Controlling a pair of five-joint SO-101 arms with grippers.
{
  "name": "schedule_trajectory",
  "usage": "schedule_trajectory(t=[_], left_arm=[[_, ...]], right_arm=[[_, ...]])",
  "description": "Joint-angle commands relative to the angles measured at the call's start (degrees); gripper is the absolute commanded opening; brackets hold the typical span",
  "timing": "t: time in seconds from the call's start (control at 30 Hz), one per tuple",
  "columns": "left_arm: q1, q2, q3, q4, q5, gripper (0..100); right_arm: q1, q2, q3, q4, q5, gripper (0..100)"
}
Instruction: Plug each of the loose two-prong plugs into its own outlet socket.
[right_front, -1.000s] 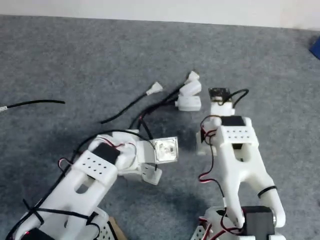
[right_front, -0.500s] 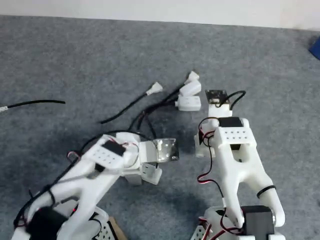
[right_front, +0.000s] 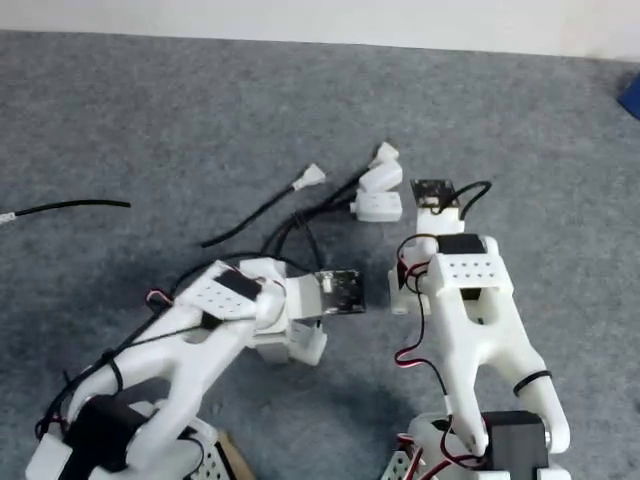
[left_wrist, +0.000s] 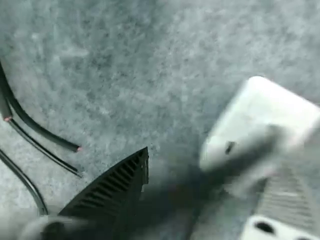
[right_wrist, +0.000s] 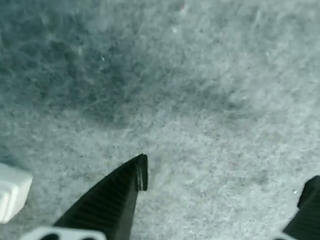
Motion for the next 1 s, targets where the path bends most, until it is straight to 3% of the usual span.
schedule_trajectory(t=[0.0, 0.07, 0.47, 0.63, 0.97], left_arm=[[-0.4, 0.22, -4.88, -1.14, 4.84, 5], [-0.48, 0.22, -5.32, -1.14, 5.8, 0], [-4.26, -0.31, -7.6, -0.88, 6.24, 1], [-11.74, -0.13, -12.35, 3.78, 6.24, 1], [-33.27, 0.13, -17.8, 4.48, 5.98, 1]], right_arm=[[-0.57, -1.01, -0.13, -0.57, 0.35, 44.3], [-0.57, -1.01, -0.13, -0.57, 0.35, 44.3], [-0.57, -1.01, -0.13, -0.57, 0.26, 44.3], [-0.57, -1.01, -0.13, -0.57, 0.26, 44.3], [-0.57, -1.01, -0.04, -0.4, 0.26, 44.3]])
